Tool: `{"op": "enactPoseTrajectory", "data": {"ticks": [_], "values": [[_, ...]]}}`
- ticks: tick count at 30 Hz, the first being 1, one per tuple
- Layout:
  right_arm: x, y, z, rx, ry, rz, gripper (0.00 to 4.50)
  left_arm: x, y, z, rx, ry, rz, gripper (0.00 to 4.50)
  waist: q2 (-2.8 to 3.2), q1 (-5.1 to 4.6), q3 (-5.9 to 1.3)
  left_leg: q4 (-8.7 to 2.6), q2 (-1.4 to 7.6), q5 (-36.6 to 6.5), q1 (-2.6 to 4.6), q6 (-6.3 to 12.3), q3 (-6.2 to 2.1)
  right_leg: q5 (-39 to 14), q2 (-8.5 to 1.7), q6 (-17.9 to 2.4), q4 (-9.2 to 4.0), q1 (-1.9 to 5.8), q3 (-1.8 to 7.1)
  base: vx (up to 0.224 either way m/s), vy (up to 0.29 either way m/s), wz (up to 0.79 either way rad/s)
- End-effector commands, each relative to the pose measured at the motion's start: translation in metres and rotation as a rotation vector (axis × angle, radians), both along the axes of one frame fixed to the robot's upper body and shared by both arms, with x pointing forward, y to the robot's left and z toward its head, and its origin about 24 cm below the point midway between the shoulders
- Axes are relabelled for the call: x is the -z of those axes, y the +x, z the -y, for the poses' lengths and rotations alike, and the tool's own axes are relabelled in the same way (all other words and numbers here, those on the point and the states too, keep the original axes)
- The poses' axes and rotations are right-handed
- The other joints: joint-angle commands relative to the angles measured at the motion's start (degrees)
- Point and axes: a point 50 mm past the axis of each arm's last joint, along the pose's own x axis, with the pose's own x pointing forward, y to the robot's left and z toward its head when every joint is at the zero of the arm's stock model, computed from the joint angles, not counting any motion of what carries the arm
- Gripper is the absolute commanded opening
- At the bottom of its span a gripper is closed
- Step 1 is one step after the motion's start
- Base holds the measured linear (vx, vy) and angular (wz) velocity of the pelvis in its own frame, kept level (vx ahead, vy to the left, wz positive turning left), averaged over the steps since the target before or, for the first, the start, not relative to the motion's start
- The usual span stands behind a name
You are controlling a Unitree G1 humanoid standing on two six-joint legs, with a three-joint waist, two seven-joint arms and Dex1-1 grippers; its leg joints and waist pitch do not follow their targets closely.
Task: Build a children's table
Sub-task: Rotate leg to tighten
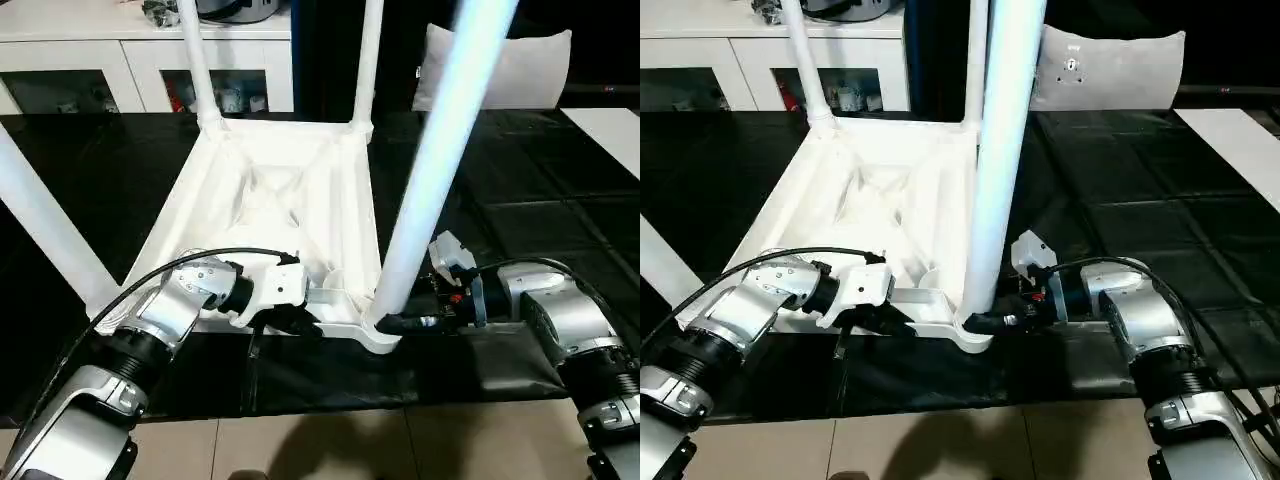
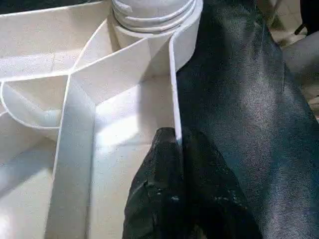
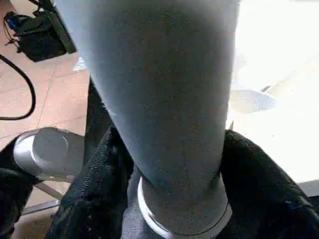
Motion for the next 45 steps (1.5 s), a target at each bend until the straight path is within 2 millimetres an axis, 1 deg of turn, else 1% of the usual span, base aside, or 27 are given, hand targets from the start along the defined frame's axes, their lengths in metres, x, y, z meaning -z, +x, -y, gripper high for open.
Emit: {"op": "enactPoseTrajectory", "data": {"ticks": [1,4,5,9,11,13,15,16,17,18,19,20,21,22,23,24,25,26,27,28,29,31,34,36,39,41,45], "values": [[-0.005,-0.001,-0.003,-0.043,0.032,-0.008,2.38,0.006,-0.007,0.006,0.065,0.035,-0.005,0.0,-1.05,-0.34,-4.78,-3.8,1.8,4.77,-1.4,5.54,1.27,-18.83,-3.02,-5.23,-2.76,5.11,3.68,0.0,0.0,0.0],[-0.006,0.0,-0.005,-0.016,0.063,-0.016,2.11,0.006,-0.007,0.006,0.053,0.022,-0.01,0.0,-1.08,-0.38,-4.72,-3.8,1.68,4.54,-1.47,5.44,1.34,-19.72,-2.99,-4.72,-2.96,5.13,3.63,0.0,0.0,0.0],[-0.006,0.0,-0.01,0.035,0.101,-0.04,2.09,0.004,-0.006,0.008,0.015,-0.005,-0.022,0.0,-1.49,-0.52,-4.66,-3.84,1.67,4.54,-1.48,5.31,1.42,-19.97,-2.87,-4.44,-3.0,5.2,3.65,0.0,0.0,0.0],[-0.001,0.002,-0.021,0.184,0.109,-0.051,2.02,0.002,-0.004,0.014,-0.068,-0.063,-0.044,0.0,-1.35,-0.89,-4.5,-4.08,1.55,4.03,-1.5,3.99,1.36,-21.68,-2.85,-2.82,-3.39,5.16,3.54,0.0,0.0,0.0],[0.005,0.013,-0.028,0.373,0.074,-0.06,2.02,0.003,0.0,0.017,-0.165,-0.078,-0.048,0.0,-1.42,-1.77,-4.16,-4.3,0.96,0.52,-1.55,2.01,1.54,-27.23,-2.81,-0.19,-4.49,5.15,3.02,0.0,0.0,0.0],[0.008,0.024,-0.034,0.564,0.059,-0.082,2.02,0.004,0.004,0.019,-0.248,-0.086,-0.041,0.0,-1.02,-3.68,-3.89,-4.11,0.57,-3.56,-1.59,0.2,1.32,-33.1,-2.72,3.42,-6.16,5.18,1.62,-0.054,-0.006,-0.05],[0.01,0.037,-0.037,0.769,0.032,-0.074,2.02,0.001,0.01,0.023,-0.333,-0.113,-0.036,0.0,-0.89,-4.81,-3.94,-3.91,0.53,-5.8,-1.43,0.37,1.27,-34.57,-2.63,4.81,-7.01,5.28,0.71,-0.056,0.005,-0.11],[0.01,0.04,-0.038,0.841,0.034,-0.086,2.02,-0.001,0.013,0.025,-0.376,-0.126,-0.032,0.0,-0.12,-6.24,-4.14,-3.91,1.27,-8.32,-1.65,0.82,0.83,-34.25,-2.67,6.0,-7.97,6.1,-0.65,-0.054,0.007,-0.13],[0.009,0.045,-0.039,0.929,0.05,-0.114,2.02,-0.003,0.018,0.029,-0.432,-0.144,-0.027,0.0,0.25,-6.82,-4.04,-4.11,2.01,-9.48,-1.55,1.33,0.72,-33.23,-2.61,5.62,-8.22,6.18,-0.77,0.0,0.0,0.0],[0.009,0.048,-0.04,0.996,0.067,-0.131,2.02,-0.006,0.022,0.033,-0.488,-0.16,-0.02,0.0,1.06,-7.29,-3.95,-5.14,4.31,-13.14,-1.4,2.22,-0.11,-29.81,-2.78,4.49,-7.11,7.12,-0.85,0.0,0.0,0.0],[0.009,0.049,-0.041,1.032,0.077,-0.139,2.02,-0.008,0.026,0.036,-0.543,-0.178,-0.016,0.0,1.29,-7.42,-3.54,-7.03,7.26,-19.52,-1.48,2.71,-1.05,-24.04,-2.91,2.58,-3.55,7.77,0.72,0.0,0.0,0.0],[0.009,0.05,-0.042,1.042,0.08,-0.141,2.02,-0.008,0.028,0.037,-0.56,-0.183,-0.015,0.0,1.3,-7.0,-3.43,-7.82,8.06,-22.66,-0.95,2.36,-1.33,-21.27,-2.92,1.41,-1.92,7.58,1.9,0.0,0.0,0.0],[0.009,0.05,-0.042,1.052,0.082,-0.142,2.02,-0.009,0.029,0.038,-0.578,-0.189,-0.014,0.0,-0.41,-7.27,-2.62,-7.15,5.73,-25.96,0.6,1.29,0.17,-25.81,-2.88,1.06,-4.29,5.88,2.58,0.0,0.0,0.0],[0.009,0.05,-0.047,1.058,0.076,-0.135,2.02,-0.012,0.033,0.046,-0.635,-0.214,-0.006,0.0,-1.83,-7.3,-2.3,-1.93,-0.63,-19.64,3.82,0.73,3.07,-42.78,-2.55,5.52,-10.33,1.89,-1.19,0.0,0.0,0.0],[0.008,0.05,-0.05,1.052,0.08,-0.137,2.02,-0.013,0.033,0.05,-0.643,-0.219,-0.002,0.0,-2.36,-7.43,-2.84,-1.29,-1.81,-16.23,2.89,1.68,3.47,-45.23,-2.33,7.74,-9.97,2.57,-2.28,0.056,-0.02,0.01],[0.008,0.05,-0.052,1.048,0.081,-0.136,2.02,-0.014,0.033,0.052,-0.644,-0.223,0.002,0.0,-1.37,-7.13,-3.55,-2.26,-0.69,-12.62,0.28,3.21,2.81,-43.25,-2.59,10.85,-10.15,5.27,-2.93,0.0,0.0,0.0],[0.007,0.05,-0.053,1.046,0.083,-0.137,2.57,-0.014,0.033,0.053,-0.643,-0.224,0.003,0.0,-0.08,-6.95,-4.3,-3.39,1.53,-10.58,-0.03,3.42,1.92,-36.12,-2.97,9.87,-9.47,6.38,-2.48,0.0,0.0,0.0],[0.004,0.049,-0.054,1.033,0.091,-0.121,2.57,-0.014,0.032,0.054,-0.643,-0.218,0.013,0.0,0.21,-7.04,-4.43,-4.27,3.09,-9.52,-0.76,3.45,1.06,-31.11,-3.34,8.23,-8.27,7.29,-1.65,0.0,0.0,0.0],[0.004,0.049,-0.055,1.029,0.093,-0.116,2.57,-0.013,0.032,0.054,-0.644,-0.217,0.015,0.0,0.34,-6.87,-4.57,-4.77,4.23,-8.31,-1.18,3.56,0.52,-26.08,-3.44,6.58,-6.9,7.48,-0.57,0.0,0.0,0.0],[0.002,0.048,-0.055,1.023,0.102,-0.114,2.78,-0.013,0.031,0.054,-0.637,-0.213,0.023,0.0,-0.83,-6.75,-3.96,-4.69,2.41,-7.75,0.09,2.33,1.68,-24.63,-3.31,2.56,-7.29,5.63,0.15,0.0,0.0,0.0],[0.0,0.048,-0.055,1.02,0.113,-0.111,2.89,-0.013,0.031,0.053,-0.636,-0.208,0.032,0.0,-1.02,-6.58,-3.94,-4.6,1.42,-6.86,-0.02,1.9,2.01,-25.99,-3.06,1.95,-7.18,5.81,0.0,0.0,0.0,0.0],[-0.003,0.046,-0.052,0.998,0.134,-0.09,3.08,-0.013,0.03,0.046,-0.628,-0.197,0.04,0.0,-0.83,-5.94,-4.58,-5.02,1.63,-1.0,-0.56,2.91,1.79,-22.22,-3.22,-0.02,-5.85,6.33,0.93,0.0,0.0,0.0],[-0.006,0.044,-0.043,0.958,0.138,-0.06,3.33,-0.013,0.028,0.037,-0.603,-0.176,0.052,0.0,-1.18,-5.49,-4.77,-4.68,1.36,3.66,-0.8,4.28,2.03,-17.66,-2.79,-2.25,-4.42,5.81,1.94,0.0,0.0,0.0],[-0.007,0.042,-0.033,0.919,0.127,-0.029,3.52,-0.013,0.026,0.031,-0.568,-0.162,0.063,0.0,-0.98,-5.04,-5.22,-4.41,1.5,6.77,-1.24,5.6,1.82,-14.43,-2.89,-3.21,-3.5,6.17,2.24,0.0,0.0,0.0],[-0.009,0.038,-0.025,0.844,0.117,-0.009,3.67,-0.012,0.024,0.024,-0.527,-0.14,0.076,0.0,-1.31,-3.99,-5.45,-3.58,1.25,11.54,-1.73,7.64,1.91,-7.46,-2.51,-5.0,-2.09,5.75,2.54,0.0,0.0,0.0],[-0.01,0.036,-0.022,0.821,0.116,-0.012,3.89,-0.012,0.023,0.022,-0.509,-0.13,0.082,0.0,-1.3,-3.69,-5.15,-3.62,1.16,9.42,-1.94,7.49,2.11,-9.99,-2.51,-4.44,-2.44,5.65,2.46,0.0,0.0,0.0],[-0.012,0.028,-0.001,0.687,0.063,0.022,4.16,-0.009,0.014,0.01,-0.368,-0.081,0.064,0.0,-1.12,-2.68,-4.77,-3.98,0.92,2.71,-1.66,5.27,2.53,-20.16,-2.03,0.75,-4.29,5.51,1.89,0.0,0.0,0.0]]}}
